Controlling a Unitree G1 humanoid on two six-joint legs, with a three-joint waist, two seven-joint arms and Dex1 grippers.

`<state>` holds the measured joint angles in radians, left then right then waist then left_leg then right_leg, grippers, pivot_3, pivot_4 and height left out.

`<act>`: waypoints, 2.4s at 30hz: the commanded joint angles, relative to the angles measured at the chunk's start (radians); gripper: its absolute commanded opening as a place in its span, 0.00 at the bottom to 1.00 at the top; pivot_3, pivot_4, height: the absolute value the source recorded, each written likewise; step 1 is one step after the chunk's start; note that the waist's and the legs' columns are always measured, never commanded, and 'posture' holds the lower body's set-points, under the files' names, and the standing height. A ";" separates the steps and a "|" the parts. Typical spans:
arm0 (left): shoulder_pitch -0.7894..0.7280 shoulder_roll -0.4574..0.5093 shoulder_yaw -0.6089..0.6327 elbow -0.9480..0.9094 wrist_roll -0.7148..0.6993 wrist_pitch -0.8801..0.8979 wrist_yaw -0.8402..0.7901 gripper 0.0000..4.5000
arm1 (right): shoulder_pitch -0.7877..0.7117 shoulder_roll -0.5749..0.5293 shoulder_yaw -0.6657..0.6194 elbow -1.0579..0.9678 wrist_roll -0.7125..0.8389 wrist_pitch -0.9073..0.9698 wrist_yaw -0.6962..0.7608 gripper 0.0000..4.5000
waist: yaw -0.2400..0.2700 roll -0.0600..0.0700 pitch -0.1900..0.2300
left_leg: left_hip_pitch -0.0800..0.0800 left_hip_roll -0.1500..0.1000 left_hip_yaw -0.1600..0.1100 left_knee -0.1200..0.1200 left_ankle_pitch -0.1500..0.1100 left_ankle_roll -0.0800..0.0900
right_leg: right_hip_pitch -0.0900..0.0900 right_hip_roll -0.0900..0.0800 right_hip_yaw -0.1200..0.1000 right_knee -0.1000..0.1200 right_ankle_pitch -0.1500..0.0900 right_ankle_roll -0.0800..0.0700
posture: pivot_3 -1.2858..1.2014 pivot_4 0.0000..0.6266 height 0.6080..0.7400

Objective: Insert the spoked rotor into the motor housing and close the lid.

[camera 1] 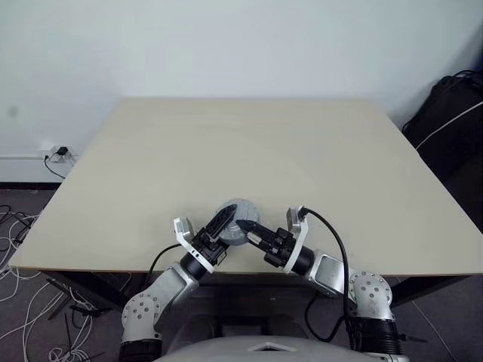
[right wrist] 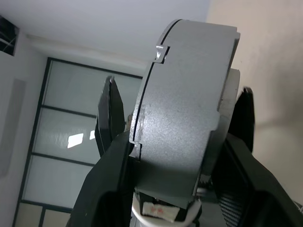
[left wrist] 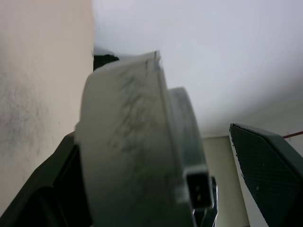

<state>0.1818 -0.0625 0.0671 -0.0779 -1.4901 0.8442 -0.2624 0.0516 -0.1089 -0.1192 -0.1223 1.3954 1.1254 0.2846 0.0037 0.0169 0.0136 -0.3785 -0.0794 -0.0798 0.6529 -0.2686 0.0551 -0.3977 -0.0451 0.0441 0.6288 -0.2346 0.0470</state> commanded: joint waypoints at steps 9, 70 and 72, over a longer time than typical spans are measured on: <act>-0.009 -0.048 -0.007 0.020 -0.004 -0.003 -0.008 0.79 | -0.010 -0.007 -0.005 -0.044 0.063 -0.005 0.037 0.43 | 0.000 -0.002 0.001 | 0.000 0.000 0.000 0.001 0.000 0.000 | 0.000 0.000 0.000 0.000 0.000 0.000 | 0.52 0.00 1.00; -0.597 -0.011 0.330 0.544 0.426 -0.447 0.041 0.48 | 0.185 -0.123 0.301 -0.032 -1.301 -1.207 0.073 1.00 | 0.026 -0.013 0.008 | 0.000 0.000 0.002 0.007 0.002 -0.009 | 0.002 0.008 -0.001 0.000 0.007 0.007 | 0.52 0.00 1.00; -0.652 -0.009 0.360 0.615 0.441 -0.470 0.045 0.48 | 0.190 -0.116 0.303 -0.008 -1.329 -1.247 0.062 1.00 | 0.026 -0.013 0.009 | 0.000 0.000 0.002 0.007 0.002 -0.009 | 0.002 0.008 -0.001 0.001 0.007 0.007 | 0.52 0.00 1.00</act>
<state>-0.4003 -0.0736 0.4066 0.5224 -1.0555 0.4026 -0.2012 0.2482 -0.2323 0.1806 -0.1262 0.0908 -0.0656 0.3598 0.0301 0.0034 0.0221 -0.3783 -0.0794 -0.0779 0.6600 -0.2663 0.0465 -0.3961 -0.0371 0.0431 0.6296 -0.2277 0.0543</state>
